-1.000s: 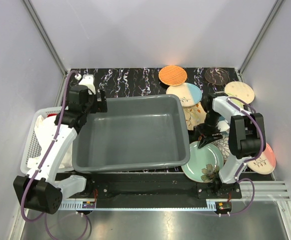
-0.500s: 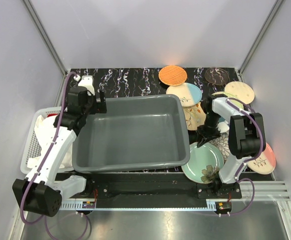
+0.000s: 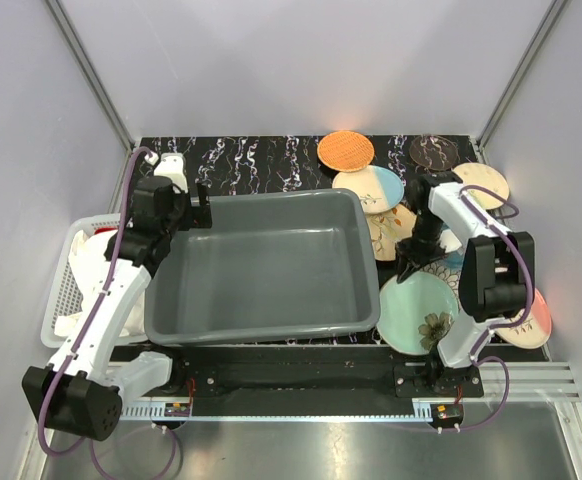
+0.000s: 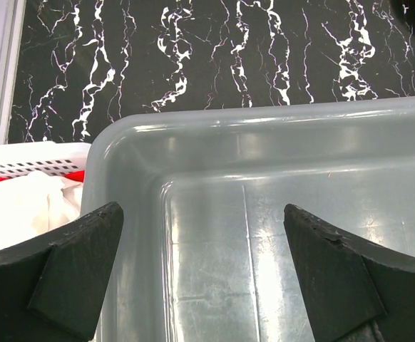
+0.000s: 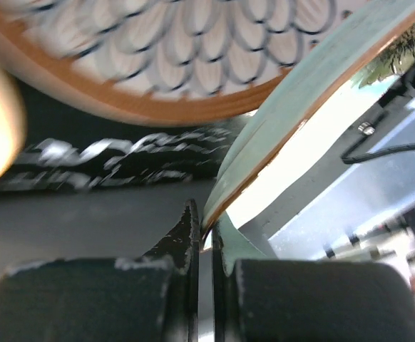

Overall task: Place the plates into the plastic bin on the countertop
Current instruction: Pick up the plate from the corner of the board.

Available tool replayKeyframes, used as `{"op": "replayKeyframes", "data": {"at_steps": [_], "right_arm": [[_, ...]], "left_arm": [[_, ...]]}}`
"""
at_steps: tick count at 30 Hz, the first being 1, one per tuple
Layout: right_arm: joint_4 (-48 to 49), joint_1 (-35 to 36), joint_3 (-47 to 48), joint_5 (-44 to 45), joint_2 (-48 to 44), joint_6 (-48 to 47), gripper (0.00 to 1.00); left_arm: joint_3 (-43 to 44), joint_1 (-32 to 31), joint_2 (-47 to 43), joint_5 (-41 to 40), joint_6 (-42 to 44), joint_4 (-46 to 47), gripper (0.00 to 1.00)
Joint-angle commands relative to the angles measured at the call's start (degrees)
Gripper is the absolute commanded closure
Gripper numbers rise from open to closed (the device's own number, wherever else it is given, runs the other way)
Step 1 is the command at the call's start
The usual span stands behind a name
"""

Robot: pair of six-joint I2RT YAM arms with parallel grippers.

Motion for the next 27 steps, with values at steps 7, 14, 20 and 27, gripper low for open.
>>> {"op": "replayKeyframes", "data": {"at_steps": [7, 14, 20, 27], "right_arm": [[-9.77, 0.23, 13.33, 3.03, -9.74, -10.93, 1.00], [-9.94, 0.23, 19.39, 8.03, -12.47, -18.84, 1.00], [-9.51, 0.32, 25.28, 13.13, -13.43, -27.71, 1.00], [-6.43, 0.84, 31.25, 11.14, -12.82, -38.34, 1.00]], "left_arm": [[0.12, -0.21, -0.62, -0.96, 0.22, 1.98, 0.01], [1.61, -0.21, 0.18, -1.05, 0.75, 2.06, 0.01], [3.63, -0.12, 3.16, -3.07, 3.55, 2.33, 0.01], [8.90, 0.23, 8.34, -0.88, 2.51, 3.64, 0.01]]}}
